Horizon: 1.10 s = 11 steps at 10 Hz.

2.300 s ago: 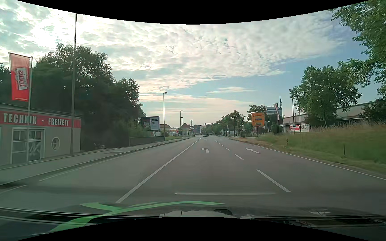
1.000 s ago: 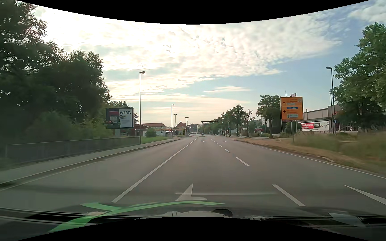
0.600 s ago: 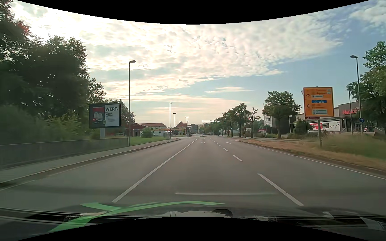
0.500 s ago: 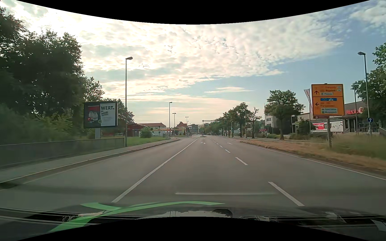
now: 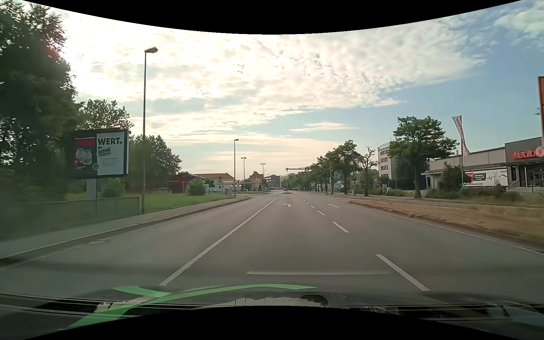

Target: Follow the waypoints while adhering to traffic rules and regulations

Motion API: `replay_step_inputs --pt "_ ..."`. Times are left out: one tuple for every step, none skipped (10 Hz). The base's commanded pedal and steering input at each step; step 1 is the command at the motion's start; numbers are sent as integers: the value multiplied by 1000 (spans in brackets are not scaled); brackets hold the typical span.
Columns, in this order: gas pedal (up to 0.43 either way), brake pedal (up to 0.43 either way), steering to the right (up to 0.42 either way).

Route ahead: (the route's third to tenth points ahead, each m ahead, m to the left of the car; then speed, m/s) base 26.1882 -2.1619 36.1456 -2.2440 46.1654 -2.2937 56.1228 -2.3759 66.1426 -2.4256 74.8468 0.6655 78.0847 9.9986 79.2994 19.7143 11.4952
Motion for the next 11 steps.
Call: replay_step_inputs --pt "138 0 -4" --pt "130 0 -4" --pt "130 0 -4" --pt "118 0 -4" --pt "118 0 -4" --pt "118 0 -4" --pt "130 0 -4" --pt "138 0 -4" --pt "138 0 -4" --pt "138 0 -4" --pt "130 0 -4"
